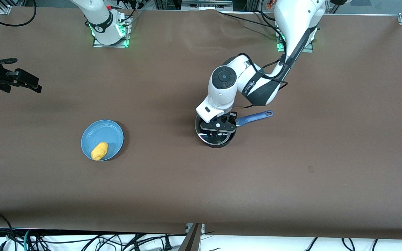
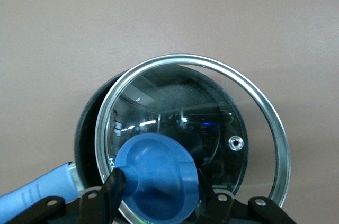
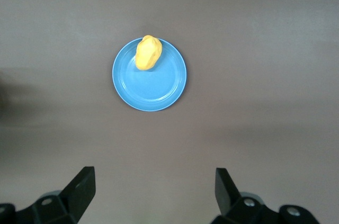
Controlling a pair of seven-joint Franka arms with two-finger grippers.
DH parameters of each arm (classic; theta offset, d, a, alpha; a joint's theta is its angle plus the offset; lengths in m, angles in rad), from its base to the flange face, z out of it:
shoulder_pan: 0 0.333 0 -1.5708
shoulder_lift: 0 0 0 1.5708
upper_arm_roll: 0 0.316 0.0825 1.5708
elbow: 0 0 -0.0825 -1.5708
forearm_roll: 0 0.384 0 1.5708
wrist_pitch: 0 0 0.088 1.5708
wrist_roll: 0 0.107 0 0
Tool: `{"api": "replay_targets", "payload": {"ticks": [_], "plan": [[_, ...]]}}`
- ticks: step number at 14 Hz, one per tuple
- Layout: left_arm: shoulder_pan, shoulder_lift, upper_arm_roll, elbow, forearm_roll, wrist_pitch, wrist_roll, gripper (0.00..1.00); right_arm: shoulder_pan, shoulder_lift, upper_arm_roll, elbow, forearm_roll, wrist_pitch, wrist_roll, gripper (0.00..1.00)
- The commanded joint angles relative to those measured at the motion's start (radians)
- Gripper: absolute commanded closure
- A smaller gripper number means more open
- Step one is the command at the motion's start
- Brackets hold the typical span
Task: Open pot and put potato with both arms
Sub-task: 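Lift the lid with the left gripper while the right gripper reaches the potato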
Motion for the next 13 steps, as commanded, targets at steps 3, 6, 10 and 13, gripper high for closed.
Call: {"api": "replay_targets", "payload": {"ticks": [3,6,10,13], "plan": [[0.075,-0.102,-0.001,-0.007,0.023,-0.088,0.085,0.43,-0.007,0.032,-0.015,-0.005,0.014,-0.017,-0.016,0.0],[0.158,-0.145,0.01,-0.018,0.018,-0.154,0.26,0.44,0.002,0.073,-0.01,-0.002,0.017,-0.007,-0.016,0.0],[0.265,-0.189,0.067,-0.08,0.024,-0.171,0.454,0.46,0.03,0.197,-0.001,-0.002,0.011,0.044,-0.016,0.0],[0.308,-0.232,0.154,-0.166,0.024,-0.138,0.635,0.46,0.03,0.311,-0.001,-0.002,0.017,0.143,-0.016,0.0]]}}
